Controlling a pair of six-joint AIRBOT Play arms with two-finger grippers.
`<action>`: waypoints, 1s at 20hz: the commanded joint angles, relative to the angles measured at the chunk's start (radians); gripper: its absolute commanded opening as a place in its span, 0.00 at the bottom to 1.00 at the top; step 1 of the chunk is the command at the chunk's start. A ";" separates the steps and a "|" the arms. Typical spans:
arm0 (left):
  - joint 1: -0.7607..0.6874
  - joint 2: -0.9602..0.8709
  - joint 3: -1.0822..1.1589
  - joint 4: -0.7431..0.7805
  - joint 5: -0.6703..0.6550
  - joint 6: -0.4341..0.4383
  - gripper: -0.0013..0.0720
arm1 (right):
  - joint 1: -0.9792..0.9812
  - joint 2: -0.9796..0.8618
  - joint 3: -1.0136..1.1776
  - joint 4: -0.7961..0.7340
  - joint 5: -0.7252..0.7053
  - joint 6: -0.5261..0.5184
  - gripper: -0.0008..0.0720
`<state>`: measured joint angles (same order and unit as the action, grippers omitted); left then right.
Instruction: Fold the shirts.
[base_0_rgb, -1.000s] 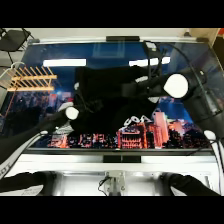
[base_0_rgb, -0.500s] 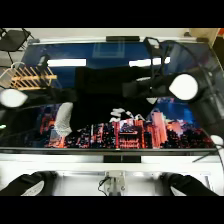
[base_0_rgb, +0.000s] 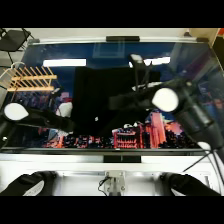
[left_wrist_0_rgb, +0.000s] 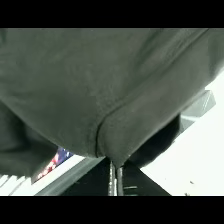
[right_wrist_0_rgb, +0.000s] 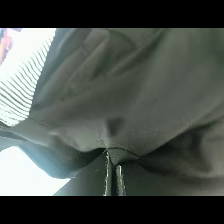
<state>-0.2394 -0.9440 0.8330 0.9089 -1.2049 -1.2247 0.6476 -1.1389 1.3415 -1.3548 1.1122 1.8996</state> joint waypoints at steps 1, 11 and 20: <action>-0.023 -0.014 -0.045 -0.011 0.126 -0.021 0.10 | 0.048 -0.040 -0.011 -0.040 -0.125 0.021 0.10; 0.341 -0.013 0.172 0.199 -0.172 0.013 0.87 | 0.045 -0.040 -0.011 -0.065 -0.125 0.038 0.10; 0.830 -0.302 0.751 0.416 0.021 -0.077 0.75 | 0.045 -0.041 -0.011 -0.066 -0.113 0.080 0.10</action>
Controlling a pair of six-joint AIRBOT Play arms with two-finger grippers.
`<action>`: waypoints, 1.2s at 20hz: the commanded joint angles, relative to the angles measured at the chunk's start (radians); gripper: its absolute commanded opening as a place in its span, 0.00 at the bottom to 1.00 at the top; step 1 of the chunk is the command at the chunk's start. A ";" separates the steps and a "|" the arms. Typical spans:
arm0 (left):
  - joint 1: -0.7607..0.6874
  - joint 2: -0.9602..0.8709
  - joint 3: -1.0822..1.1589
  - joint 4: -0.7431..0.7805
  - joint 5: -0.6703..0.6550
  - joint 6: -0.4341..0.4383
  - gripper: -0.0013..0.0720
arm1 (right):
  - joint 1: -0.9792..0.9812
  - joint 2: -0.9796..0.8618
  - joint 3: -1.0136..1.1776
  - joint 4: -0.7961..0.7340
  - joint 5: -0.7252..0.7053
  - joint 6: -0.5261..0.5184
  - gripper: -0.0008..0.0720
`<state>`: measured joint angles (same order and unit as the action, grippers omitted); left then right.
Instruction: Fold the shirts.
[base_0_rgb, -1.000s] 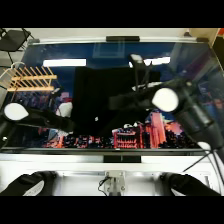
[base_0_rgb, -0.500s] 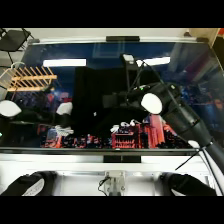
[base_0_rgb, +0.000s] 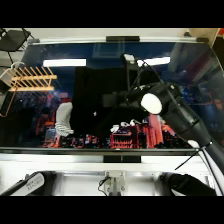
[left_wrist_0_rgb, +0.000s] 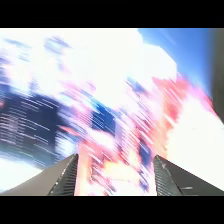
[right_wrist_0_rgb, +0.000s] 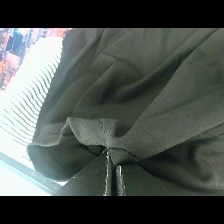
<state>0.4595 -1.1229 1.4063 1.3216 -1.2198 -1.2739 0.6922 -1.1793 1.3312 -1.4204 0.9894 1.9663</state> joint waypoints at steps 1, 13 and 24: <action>0.159 -0.196 0.251 0.019 0.008 -0.015 0.75 | 0.001 0.000 0.000 -0.001 0.014 0.013 0.10; 0.296 -0.685 0.494 0.141 -0.114 0.431 0.78 | 0.001 -0.096 0.000 -0.003 0.148 0.048 0.10; 0.339 -0.846 0.494 0.091 -0.010 0.549 0.78 | 0.002 -0.103 0.000 -0.016 0.148 0.046 0.10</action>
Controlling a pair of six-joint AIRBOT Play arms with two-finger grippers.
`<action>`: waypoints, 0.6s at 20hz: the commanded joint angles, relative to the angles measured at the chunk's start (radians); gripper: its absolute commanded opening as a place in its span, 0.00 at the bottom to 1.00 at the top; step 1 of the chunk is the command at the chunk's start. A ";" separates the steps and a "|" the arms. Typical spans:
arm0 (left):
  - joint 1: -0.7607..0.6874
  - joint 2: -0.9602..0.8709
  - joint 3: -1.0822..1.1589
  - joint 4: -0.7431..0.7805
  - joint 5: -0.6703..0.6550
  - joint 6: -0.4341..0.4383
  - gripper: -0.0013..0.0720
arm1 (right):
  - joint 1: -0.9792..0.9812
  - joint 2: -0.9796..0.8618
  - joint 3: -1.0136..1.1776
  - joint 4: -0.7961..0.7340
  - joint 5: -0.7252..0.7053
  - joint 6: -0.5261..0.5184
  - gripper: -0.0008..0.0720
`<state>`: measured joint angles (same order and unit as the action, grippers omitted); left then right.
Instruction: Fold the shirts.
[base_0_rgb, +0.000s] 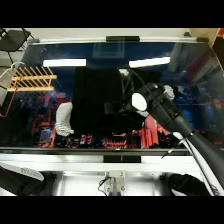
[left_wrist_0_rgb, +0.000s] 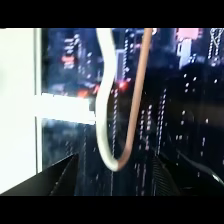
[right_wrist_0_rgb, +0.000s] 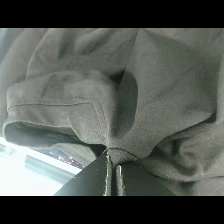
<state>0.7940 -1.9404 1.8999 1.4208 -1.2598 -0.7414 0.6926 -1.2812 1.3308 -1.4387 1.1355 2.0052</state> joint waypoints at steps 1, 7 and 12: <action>0.004 -0.036 0.001 -0.008 0.029 0.016 0.78 | 0.001 -0.001 0.000 0.007 0.002 0.007 0.10; 0.001 -0.087 0.001 -0.028 0.022 0.016 0.75 | 0.001 -0.001 0.000 0.018 0.002 0.007 0.10; -0.005 -0.121 0.000 -0.038 -0.010 0.016 0.62 | 0.001 -0.001 0.000 0.018 0.002 0.007 0.10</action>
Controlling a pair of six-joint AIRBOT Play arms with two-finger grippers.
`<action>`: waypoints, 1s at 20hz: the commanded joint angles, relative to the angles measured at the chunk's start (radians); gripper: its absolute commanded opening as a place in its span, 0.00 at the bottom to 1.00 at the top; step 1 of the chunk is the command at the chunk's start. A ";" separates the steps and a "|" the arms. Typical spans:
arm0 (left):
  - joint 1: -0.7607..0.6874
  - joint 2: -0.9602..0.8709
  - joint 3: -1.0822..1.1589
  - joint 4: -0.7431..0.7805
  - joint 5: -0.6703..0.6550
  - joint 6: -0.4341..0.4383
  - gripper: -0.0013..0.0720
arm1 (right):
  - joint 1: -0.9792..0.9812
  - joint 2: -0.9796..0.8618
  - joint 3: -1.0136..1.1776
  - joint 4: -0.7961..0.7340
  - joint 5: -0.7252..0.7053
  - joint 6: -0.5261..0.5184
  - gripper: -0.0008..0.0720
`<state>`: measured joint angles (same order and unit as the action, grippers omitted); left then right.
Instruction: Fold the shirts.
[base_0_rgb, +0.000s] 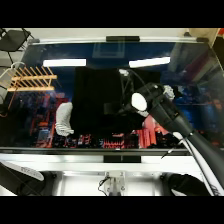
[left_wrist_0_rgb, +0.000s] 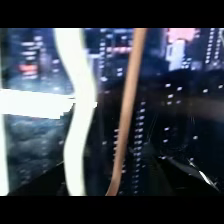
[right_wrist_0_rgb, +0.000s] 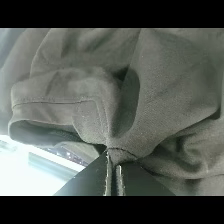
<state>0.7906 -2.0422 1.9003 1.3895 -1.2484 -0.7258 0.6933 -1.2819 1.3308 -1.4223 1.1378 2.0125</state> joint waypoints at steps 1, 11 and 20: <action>-0.002 -0.021 0.000 -0.006 -0.022 0.000 0.52 | 0.000 0.000 0.000 0.001 0.000 0.000 0.10; -0.014 0.059 0.044 -0.006 -0.007 -0.054 0.09 | 0.000 0.000 0.010 -0.002 0.009 -0.016 0.10; -0.097 0.331 0.140 -0.088 -0.026 -0.305 0.09 | -0.001 0.000 0.182 -0.080 0.145 -0.019 0.10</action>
<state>0.7357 -1.8008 2.0289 1.3518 -1.2415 -0.9180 0.6933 -1.2819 1.4700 -1.4837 1.2396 1.9942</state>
